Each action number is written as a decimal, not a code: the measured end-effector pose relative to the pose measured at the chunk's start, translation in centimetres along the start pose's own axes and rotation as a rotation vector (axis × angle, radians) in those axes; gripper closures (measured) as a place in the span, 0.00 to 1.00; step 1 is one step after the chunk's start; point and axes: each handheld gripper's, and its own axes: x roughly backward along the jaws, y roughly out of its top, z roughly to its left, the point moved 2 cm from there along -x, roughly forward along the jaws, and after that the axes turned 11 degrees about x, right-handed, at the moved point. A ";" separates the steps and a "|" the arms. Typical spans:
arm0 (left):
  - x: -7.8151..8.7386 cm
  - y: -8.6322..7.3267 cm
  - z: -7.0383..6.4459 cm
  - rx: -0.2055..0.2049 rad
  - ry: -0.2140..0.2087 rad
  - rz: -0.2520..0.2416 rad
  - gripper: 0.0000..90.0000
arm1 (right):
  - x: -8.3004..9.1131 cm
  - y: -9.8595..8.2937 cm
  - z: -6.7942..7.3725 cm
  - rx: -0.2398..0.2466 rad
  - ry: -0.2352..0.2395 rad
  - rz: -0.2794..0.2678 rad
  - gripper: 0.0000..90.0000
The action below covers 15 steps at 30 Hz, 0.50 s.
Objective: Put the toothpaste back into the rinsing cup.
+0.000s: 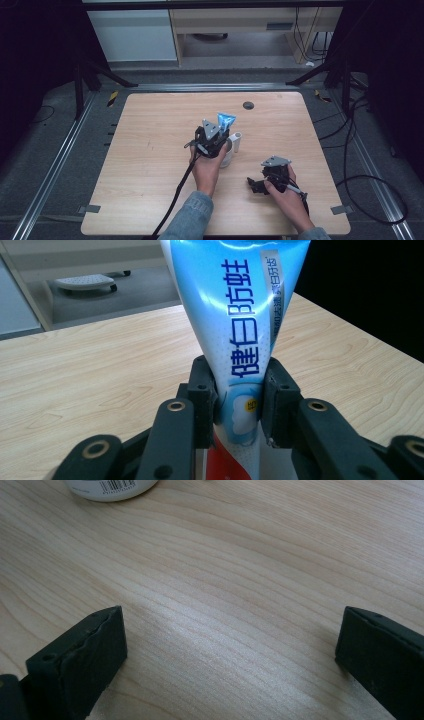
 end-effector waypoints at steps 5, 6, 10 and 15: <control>-0.1 0.1 0.0 0.003 0.006 0.000 0.77 | 0.0 0.0 0.0 0.003 0.000 0.000 0.00; 0.0 0.0 -0.1 -0.001 0.010 -0.003 0.77 | 0.0 0.0 0.0 0.000 0.000 0.000 0.00; -0.1 0.0 -0.3 -0.007 0.011 -0.011 0.73 | 0.0 0.0 0.0 0.003 0.000 0.000 0.00; -0.2 -0.1 -0.4 -0.013 0.008 -0.009 0.68 | 0.0 0.0 0.0 0.000 0.000 0.000 0.00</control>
